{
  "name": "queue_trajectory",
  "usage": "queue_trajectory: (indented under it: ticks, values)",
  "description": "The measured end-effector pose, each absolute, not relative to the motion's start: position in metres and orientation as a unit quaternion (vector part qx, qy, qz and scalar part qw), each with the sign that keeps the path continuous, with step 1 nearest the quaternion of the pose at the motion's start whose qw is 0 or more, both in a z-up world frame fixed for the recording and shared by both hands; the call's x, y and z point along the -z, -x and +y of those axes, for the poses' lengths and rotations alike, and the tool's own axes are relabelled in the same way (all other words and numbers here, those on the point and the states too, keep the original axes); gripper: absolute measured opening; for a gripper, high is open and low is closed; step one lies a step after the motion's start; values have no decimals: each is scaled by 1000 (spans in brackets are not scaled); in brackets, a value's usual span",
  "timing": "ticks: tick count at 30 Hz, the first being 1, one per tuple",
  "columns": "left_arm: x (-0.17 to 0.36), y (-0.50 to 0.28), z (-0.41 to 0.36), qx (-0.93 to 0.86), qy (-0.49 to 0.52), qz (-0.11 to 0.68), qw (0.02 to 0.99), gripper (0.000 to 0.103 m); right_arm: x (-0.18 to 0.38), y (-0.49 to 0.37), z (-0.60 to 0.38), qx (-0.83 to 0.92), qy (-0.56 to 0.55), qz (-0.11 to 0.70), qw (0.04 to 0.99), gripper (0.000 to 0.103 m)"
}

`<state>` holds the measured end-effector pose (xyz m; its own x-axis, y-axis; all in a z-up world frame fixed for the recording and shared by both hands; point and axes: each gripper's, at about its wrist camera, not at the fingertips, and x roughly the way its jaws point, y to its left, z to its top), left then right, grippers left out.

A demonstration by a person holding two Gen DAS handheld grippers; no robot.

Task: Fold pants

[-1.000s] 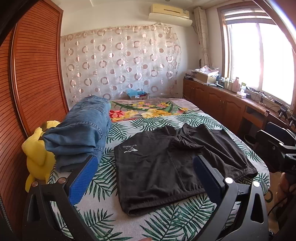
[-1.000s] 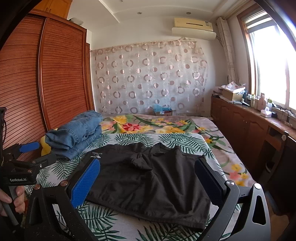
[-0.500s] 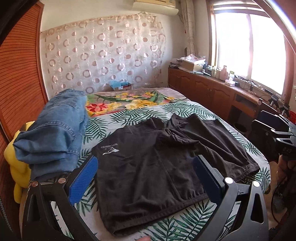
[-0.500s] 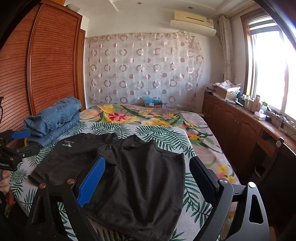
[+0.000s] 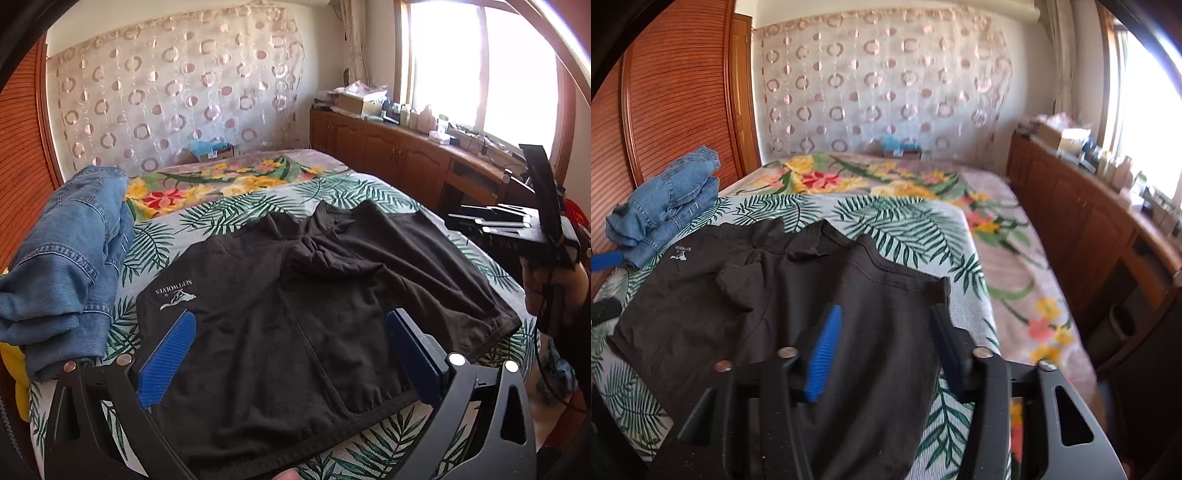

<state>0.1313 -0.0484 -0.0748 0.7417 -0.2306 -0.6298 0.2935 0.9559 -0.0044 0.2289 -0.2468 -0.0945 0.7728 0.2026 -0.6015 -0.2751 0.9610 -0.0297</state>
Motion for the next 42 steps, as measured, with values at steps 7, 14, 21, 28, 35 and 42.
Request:
queue_trajectory:
  ticks: [7, 14, 21, 28, 35, 42]
  values:
    - [87, -134, -55, 156, -38, 354, 921, 103, 85, -263, -261, -109, 34, 361, 926, 35]
    - [99, -134, -65, 166, -40, 371, 913, 103, 82, -278, -252, -93, 41, 393, 914, 30]
    - [112, -132, -70, 167, -47, 390, 904, 103, 63, -266, -253, -90, 40, 395, 914, 4]
    - [117, -129, -68, 164, -46, 397, 902, 103, 49, -244, -263, -46, 41, 382, 922, 4]
    - [114, -125, -62, 166, -41, 395, 903, 103, 38, -220, -266, -52, 23, 373, 926, 12]
    - [106, -116, -52, 162, -37, 386, 908, 103, 45, -150, -263, -92, 32, 353, 931, 39]
